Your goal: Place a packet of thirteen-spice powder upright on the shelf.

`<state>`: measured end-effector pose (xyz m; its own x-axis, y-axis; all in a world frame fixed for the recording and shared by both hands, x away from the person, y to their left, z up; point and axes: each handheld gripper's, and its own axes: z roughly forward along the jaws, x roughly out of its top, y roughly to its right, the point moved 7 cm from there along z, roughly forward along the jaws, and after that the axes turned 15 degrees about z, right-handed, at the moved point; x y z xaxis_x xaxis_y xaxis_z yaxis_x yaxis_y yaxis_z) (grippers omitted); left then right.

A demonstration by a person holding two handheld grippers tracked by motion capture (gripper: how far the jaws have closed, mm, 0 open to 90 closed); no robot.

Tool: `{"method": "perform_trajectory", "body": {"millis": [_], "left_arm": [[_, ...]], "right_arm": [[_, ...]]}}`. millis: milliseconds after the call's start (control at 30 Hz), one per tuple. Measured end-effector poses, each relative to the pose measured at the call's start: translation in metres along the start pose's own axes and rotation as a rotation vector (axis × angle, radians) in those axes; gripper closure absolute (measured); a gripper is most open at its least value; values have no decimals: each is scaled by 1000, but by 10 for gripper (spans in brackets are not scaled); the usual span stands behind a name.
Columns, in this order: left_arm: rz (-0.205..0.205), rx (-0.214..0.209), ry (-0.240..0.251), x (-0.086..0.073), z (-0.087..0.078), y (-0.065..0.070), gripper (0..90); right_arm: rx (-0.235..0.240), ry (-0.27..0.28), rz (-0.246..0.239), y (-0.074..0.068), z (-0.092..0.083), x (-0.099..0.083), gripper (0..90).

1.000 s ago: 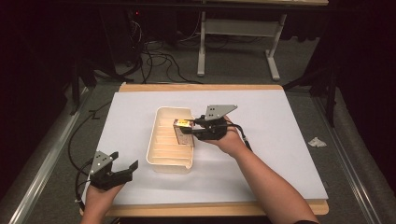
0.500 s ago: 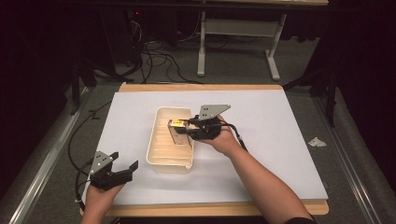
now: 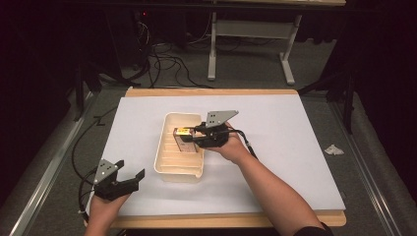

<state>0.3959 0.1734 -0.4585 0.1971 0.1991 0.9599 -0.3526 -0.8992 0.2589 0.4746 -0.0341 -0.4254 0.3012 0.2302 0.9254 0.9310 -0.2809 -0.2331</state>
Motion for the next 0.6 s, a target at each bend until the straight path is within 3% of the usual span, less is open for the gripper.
{"method": "perform_trajectory", "body": {"millis": [600], "left_arm": [[0,-5,-1,0,0,1,157]], "right_arm": [[-16,-9,24,3,2,-10,684]]}}
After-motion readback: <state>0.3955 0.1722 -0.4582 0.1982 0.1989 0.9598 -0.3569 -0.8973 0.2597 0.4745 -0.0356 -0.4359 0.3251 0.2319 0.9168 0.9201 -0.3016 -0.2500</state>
